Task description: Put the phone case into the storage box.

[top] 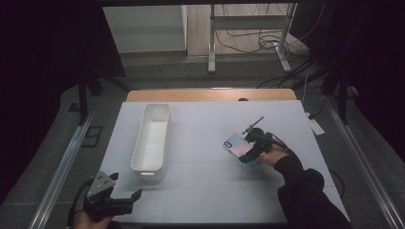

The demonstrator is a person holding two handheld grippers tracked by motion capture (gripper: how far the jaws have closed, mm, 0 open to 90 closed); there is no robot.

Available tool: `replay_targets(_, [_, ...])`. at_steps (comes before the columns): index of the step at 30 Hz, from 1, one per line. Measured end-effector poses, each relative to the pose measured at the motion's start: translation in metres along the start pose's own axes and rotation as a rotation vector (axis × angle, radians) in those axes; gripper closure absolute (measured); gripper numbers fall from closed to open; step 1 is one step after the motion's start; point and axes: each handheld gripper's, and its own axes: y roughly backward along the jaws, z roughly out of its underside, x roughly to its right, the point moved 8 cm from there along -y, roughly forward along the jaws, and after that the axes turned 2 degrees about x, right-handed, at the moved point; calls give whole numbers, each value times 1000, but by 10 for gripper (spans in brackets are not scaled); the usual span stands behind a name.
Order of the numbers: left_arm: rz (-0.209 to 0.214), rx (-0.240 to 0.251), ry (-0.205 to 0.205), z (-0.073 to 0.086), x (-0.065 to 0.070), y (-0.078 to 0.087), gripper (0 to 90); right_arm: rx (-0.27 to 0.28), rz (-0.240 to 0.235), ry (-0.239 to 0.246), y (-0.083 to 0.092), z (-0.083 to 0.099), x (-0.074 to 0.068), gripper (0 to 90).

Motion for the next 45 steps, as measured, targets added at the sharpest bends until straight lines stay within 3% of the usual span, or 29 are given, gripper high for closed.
replay_targets(11, [-1, -1, 0, 0, 0, 0, 42, -36, 12, -3, -15, 9, 1, 0])
replay_targets(20, [-2, -2, -2, 0, 0, 0, 42, -43, 23, 20, -15, 10, 0, 0])
replay_targets(22, [-2, -2, -3, 0, 0, 0, 42, -41, 16, 26, -14, 10, 0, 37])
replay_targets(25, [-3, -3, -5, 0, 0, 0, 42, -32, 11, 40, -9, 10, 0, 164])
replay_targets(41, [-6, -3, -3, 0, 0, 0, 40, -24, 11, 22, -7, 11, 0, 173])
replay_targets(45, [9, 1, 7, 0, 0, 0, 47, -18, 5, 19, -6, 11, -1, 173])
